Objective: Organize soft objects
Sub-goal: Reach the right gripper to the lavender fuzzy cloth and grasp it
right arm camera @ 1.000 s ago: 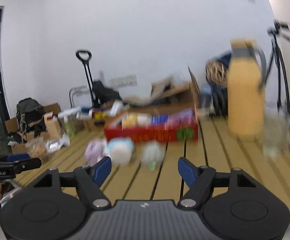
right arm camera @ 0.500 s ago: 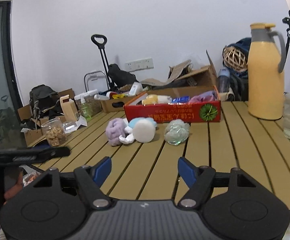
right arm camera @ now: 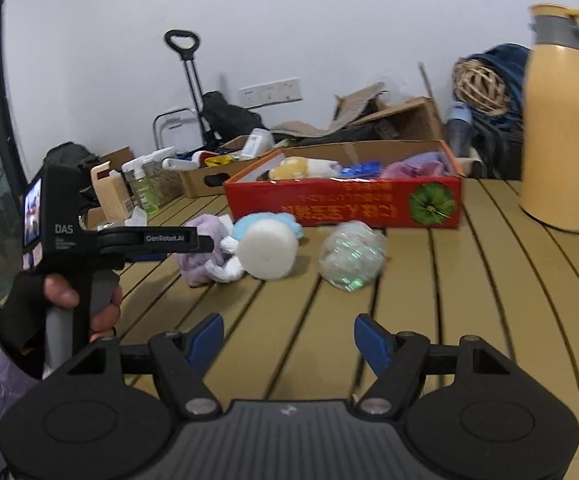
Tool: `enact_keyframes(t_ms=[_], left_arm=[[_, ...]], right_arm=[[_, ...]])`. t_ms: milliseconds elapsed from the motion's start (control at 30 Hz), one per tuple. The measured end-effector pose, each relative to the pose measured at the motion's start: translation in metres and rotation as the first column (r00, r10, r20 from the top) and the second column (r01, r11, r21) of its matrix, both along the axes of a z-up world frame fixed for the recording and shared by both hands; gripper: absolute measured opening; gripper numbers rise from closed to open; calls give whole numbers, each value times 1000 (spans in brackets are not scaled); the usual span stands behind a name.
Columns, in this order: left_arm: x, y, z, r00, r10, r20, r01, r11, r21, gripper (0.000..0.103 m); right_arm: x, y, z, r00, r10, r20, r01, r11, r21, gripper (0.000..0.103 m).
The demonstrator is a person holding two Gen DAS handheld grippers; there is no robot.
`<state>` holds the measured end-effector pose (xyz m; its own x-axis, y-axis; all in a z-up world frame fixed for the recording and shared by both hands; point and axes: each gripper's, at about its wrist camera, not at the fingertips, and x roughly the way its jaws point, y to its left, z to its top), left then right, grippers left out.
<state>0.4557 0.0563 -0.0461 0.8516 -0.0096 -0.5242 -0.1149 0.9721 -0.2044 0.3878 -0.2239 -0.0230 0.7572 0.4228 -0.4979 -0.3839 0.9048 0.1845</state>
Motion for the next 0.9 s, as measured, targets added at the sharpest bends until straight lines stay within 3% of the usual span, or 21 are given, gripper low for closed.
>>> enact_keyframes(t_ms=[167, 233, 333, 433, 600, 667, 800, 900], left_arm=[[-12, 39, -1, 976, 218, 19, -216, 975, -59, 77], [-18, 50, -1, 968, 248, 30, -245, 967, -72, 78], [-21, 66, -1, 975, 221, 18, -215, 964, -155, 78], [-18, 74, -3, 983, 183, -6, -180, 959, -218, 76], [-13, 86, -10, 995, 91, -38, -98, 942, -321, 49], [-11, 88, -13, 998, 45, -36, -55, 933, -355, 32], [-4, 95, -22, 999, -9, -52, -14, 899, -437, 21], [-5, 100, -24, 998, -19, -53, -8, 882, -470, 18]], right_arm=[[47, 38, 9, 995, 90, 43, -88, 995, -42, 71], [66, 54, 14, 992, 111, 55, -109, 993, -44, 71], [98, 87, 24, 981, 183, 70, -181, 983, -41, 62], [133, 114, 23, 974, 227, 4, -227, 974, -5, 58], [145, 143, -3, 960, 270, -80, -266, 962, 61, 57], [143, 152, -14, 952, 290, -98, -284, 956, 72, 54], [146, 163, -26, 947, 299, -121, -289, 953, 94, 36], [151, 161, -30, 941, 301, -157, -274, 946, 171, 22]])
